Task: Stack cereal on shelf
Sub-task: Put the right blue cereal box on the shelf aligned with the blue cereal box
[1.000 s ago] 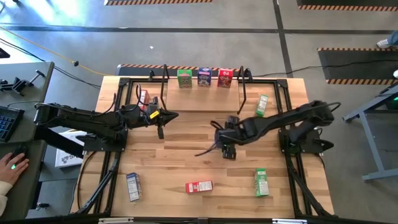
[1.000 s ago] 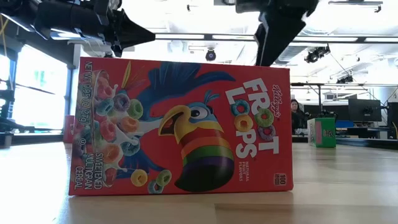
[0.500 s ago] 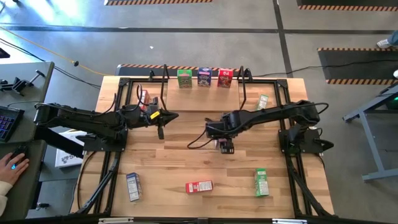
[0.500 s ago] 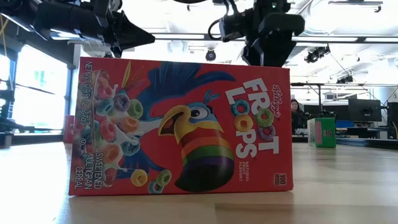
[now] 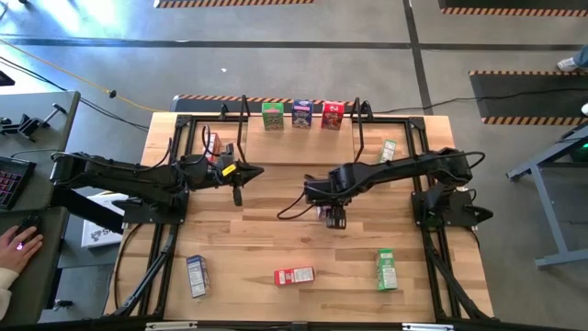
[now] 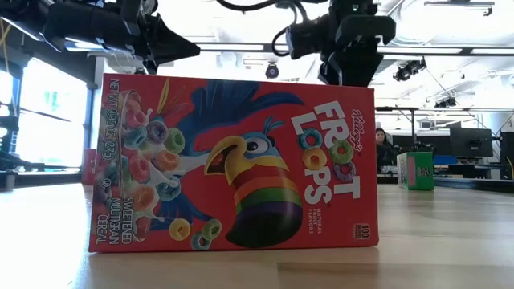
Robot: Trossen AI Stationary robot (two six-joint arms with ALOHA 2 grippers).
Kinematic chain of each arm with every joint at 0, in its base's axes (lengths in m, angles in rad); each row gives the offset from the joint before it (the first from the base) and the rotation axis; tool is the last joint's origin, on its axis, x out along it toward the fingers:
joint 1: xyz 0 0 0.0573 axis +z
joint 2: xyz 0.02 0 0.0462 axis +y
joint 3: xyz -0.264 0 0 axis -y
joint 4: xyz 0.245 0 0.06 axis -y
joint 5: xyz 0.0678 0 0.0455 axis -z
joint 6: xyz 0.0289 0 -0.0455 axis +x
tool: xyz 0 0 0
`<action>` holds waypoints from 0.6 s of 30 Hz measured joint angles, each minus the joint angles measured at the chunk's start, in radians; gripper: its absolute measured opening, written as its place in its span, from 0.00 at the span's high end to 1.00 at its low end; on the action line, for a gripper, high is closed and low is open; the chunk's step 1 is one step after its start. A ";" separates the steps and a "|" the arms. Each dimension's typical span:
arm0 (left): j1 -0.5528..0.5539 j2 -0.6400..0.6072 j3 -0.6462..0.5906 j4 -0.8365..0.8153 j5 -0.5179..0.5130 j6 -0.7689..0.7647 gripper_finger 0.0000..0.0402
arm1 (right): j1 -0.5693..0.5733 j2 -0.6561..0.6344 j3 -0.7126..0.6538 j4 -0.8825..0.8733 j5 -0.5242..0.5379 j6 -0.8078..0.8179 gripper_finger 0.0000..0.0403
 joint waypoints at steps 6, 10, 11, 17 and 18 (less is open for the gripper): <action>0.001 0.000 0.000 -0.004 0.000 -0.018 1.00 | -0.005 0.000 0.049 -0.002 -0.012 -0.037 0.51; 0.001 0.000 0.000 0.002 0.000 -0.018 1.00 | -0.032 0.000 0.131 -0.014 -0.017 -0.075 0.52; 0.004 0.000 0.000 0.002 0.000 -0.018 1.00 | -0.045 0.000 0.155 -0.017 -0.011 -0.088 0.52; 0.023 0.000 0.000 -0.001 0.000 -0.028 1.00 | -0.140 0.000 0.262 -0.022 0.002 -0.183 0.52; 0.023 0.000 0.000 -0.004 0.000 -0.028 1.00 | -0.153 0.000 0.269 -0.027 -0.004 -0.185 0.52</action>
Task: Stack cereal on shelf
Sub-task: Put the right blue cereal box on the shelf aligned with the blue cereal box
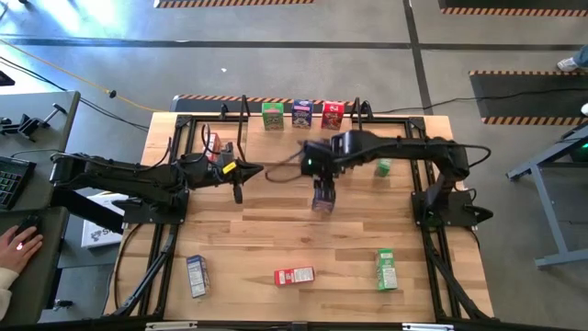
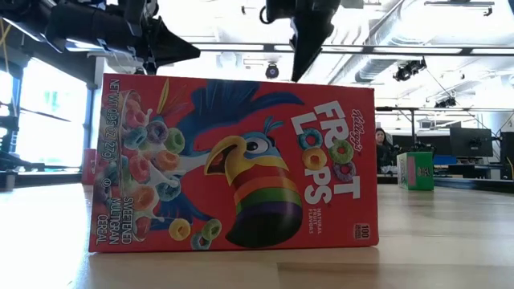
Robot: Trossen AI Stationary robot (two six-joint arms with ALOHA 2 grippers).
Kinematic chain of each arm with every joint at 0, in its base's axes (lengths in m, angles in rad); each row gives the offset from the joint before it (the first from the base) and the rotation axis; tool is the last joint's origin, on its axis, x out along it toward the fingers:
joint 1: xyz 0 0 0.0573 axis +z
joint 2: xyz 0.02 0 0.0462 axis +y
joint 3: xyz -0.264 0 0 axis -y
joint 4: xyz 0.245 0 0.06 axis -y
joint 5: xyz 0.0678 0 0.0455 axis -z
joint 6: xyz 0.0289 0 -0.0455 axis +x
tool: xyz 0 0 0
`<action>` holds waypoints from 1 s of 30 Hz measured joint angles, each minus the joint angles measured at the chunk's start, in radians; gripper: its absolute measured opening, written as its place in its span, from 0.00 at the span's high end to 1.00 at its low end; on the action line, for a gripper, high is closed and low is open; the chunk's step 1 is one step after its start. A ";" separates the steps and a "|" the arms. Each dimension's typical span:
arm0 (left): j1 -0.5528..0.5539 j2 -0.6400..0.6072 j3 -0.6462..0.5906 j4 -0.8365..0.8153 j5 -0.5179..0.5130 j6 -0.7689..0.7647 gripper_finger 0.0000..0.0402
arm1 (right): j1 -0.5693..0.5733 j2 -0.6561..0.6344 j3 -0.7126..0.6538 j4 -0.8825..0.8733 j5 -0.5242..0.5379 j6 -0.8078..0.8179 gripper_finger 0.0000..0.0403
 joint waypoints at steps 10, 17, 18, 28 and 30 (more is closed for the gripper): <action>-0.005 0.000 0.000 -0.048 0.000 0.000 1.00 | 0.003 -0.001 -0.084 -0.097 -0.070 0.128 0.39; 0.017 0.000 0.000 -0.031 0.000 0.008 1.00 | 0.015 -0.001 -0.119 -0.073 -0.063 0.206 0.26; 0.019 0.000 0.000 -0.031 0.000 0.009 1.00 | 0.015 -0.001 -0.124 -0.062 -0.067 0.208 0.26; 0.064 0.000 0.000 -0.024 0.029 0.029 1.00 | 0.052 0.037 -0.125 -0.008 -0.040 0.211 0.25; 0.071 0.000 0.000 -0.024 0.045 0.029 1.00 | 0.058 0.056 -0.125 -0.008 -0.019 0.209 0.25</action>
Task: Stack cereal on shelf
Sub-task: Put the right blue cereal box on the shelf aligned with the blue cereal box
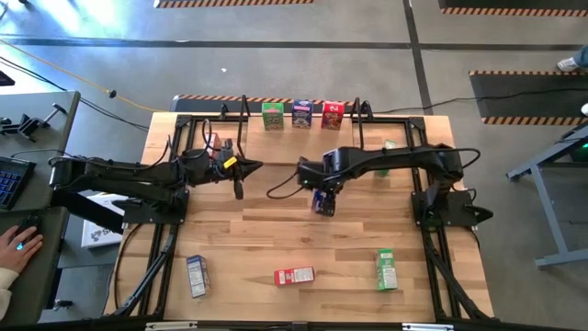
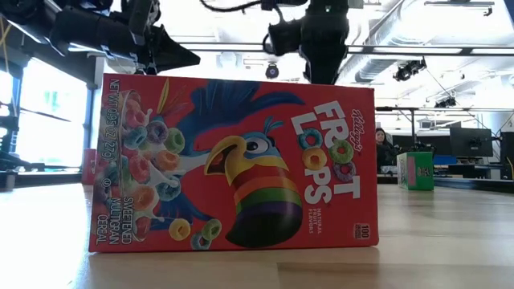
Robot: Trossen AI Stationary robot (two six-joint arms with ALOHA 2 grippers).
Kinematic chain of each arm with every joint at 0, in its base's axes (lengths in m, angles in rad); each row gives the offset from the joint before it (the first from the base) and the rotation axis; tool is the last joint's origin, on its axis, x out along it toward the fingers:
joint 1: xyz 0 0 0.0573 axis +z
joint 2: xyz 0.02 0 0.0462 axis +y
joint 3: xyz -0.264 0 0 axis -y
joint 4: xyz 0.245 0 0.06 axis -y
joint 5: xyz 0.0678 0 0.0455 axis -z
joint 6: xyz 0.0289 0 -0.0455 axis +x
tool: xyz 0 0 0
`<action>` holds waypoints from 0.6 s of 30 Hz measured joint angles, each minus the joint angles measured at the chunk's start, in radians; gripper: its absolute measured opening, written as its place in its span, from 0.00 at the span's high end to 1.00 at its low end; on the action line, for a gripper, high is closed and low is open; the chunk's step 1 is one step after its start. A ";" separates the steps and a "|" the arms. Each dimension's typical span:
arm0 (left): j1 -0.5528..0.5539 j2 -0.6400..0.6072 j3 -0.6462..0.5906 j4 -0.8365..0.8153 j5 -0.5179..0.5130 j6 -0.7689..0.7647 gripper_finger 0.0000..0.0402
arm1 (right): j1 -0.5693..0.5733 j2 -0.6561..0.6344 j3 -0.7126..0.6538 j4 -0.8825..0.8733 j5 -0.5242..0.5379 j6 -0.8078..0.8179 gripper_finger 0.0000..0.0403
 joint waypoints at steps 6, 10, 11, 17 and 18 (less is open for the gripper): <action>0.005 0.000 0.000 -0.007 0.001 0.000 1.00 | 0.006 0.036 0.000 -0.012 0.005 0.001 0.25; 0.005 0.000 0.000 -0.026 0.001 0.000 1.00 | 0.006 0.036 0.000 -0.063 0.033 0.025 0.27; 0.006 0.000 0.000 -0.030 0.001 0.000 1.00 | 0.006 0.036 0.000 -0.065 0.041 0.026 0.27; 0.006 0.000 0.000 -0.030 0.001 0.000 1.00 | 0.006 0.036 0.000 -0.024 0.000 0.034 0.34; 0.006 0.000 0.000 -0.030 0.001 0.000 1.00 | 0.007 0.036 0.000 -0.016 -0.006 0.037 0.35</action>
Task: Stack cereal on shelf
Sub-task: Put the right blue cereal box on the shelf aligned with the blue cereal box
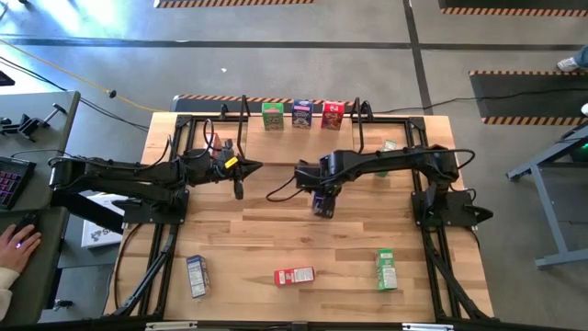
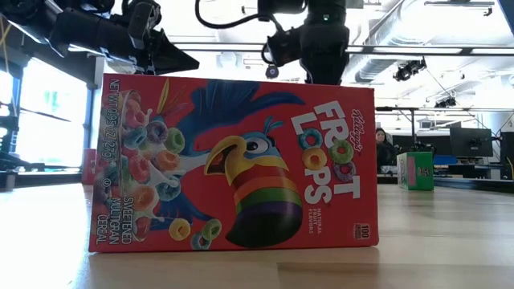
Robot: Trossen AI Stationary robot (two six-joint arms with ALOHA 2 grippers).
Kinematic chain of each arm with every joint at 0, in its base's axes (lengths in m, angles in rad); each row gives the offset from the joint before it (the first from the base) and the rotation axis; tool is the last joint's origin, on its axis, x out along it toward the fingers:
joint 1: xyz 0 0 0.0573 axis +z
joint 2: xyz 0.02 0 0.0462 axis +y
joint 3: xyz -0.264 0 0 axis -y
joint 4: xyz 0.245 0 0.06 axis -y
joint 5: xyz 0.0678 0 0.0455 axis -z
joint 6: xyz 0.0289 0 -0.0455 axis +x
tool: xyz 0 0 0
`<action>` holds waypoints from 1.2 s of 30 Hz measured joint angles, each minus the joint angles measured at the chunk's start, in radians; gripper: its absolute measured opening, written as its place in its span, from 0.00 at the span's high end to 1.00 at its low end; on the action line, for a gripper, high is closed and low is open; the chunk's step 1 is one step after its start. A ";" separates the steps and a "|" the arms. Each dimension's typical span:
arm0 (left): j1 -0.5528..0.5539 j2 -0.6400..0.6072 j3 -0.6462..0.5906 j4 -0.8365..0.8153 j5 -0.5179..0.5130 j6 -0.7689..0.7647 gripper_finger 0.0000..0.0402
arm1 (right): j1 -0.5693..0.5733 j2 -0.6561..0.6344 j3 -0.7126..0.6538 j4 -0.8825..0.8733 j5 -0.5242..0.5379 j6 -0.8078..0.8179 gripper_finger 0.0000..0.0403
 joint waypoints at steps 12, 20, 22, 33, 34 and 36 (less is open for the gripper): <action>0.000 0.000 0.000 -0.001 0.000 0.006 1.00 | 0.009 0.000 -0.061 0.042 -0.035 -0.013 0.54; 0.000 0.000 0.000 0.006 -0.001 0.010 1.00 | -0.001 0.000 0.015 0.036 -0.024 -0.101 0.56; 0.000 0.000 0.000 0.006 -0.001 0.011 1.00 | -0.017 0.000 0.058 0.032 -0.016 -0.137 0.56; 0.000 0.000 0.000 -0.013 -0.001 -0.003 1.00 | -0.219 0.049 0.272 0.038 0.022 -0.478 0.56; 0.000 0.000 0.000 -0.014 -0.001 -0.003 1.00 | -0.241 0.065 0.299 0.033 0.016 -0.511 0.56; 0.000 0.000 0.000 -0.014 -0.001 -0.009 1.00 | -0.285 0.101 0.359 0.021 0.005 -0.571 0.56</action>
